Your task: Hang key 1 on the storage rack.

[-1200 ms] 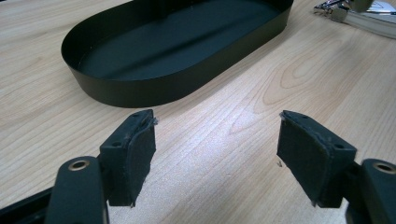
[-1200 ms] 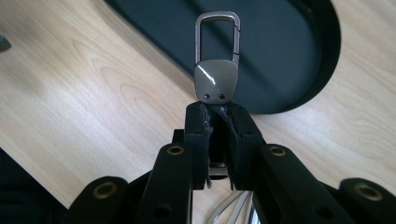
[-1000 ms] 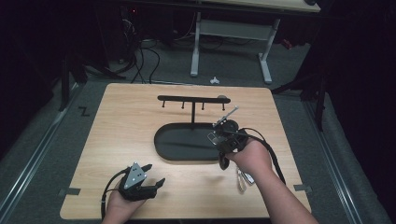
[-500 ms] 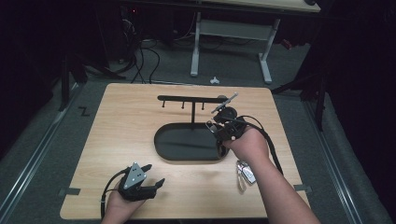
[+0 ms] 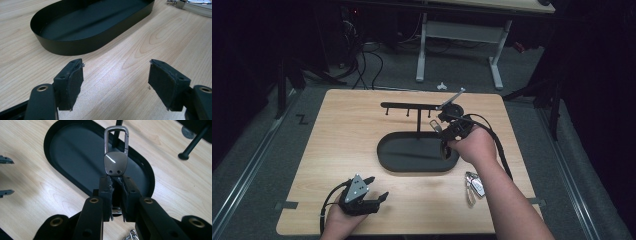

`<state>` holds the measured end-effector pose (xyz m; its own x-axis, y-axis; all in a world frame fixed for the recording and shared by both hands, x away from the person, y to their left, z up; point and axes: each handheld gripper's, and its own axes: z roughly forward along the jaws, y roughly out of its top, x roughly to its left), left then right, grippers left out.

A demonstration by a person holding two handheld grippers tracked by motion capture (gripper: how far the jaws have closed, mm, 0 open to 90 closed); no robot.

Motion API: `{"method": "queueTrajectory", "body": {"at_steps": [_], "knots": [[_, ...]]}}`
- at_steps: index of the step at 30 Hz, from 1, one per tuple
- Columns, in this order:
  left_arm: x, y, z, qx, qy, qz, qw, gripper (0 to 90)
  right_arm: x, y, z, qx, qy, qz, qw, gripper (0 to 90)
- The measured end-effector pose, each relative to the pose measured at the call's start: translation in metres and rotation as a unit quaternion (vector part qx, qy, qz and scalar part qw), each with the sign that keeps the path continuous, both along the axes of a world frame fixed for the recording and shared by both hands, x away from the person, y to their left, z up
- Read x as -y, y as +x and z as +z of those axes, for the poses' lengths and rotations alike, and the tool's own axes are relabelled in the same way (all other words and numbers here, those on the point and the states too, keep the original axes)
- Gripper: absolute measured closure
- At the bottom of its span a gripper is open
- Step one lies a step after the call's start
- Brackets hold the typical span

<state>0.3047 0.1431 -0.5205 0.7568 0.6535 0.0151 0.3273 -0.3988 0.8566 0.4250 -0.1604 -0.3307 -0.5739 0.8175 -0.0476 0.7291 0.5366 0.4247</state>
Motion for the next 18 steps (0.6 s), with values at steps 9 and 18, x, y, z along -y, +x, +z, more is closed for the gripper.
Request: {"method": "queueTrajectory", "body": {"at_steps": [9,18], "knots": [[0.000,0.000,0.000,0.000,0.002,0.000,1.0000,28.5,-0.006,0.010,0.006,0.004,0.006,-0.005,1.0000,81.1],[0.000,0.000,-0.001,-0.001,0.002,-0.001,1.0000,28.5,-0.011,0.020,0.003,0.007,0.009,-0.008,0.9999,81.0]]}}
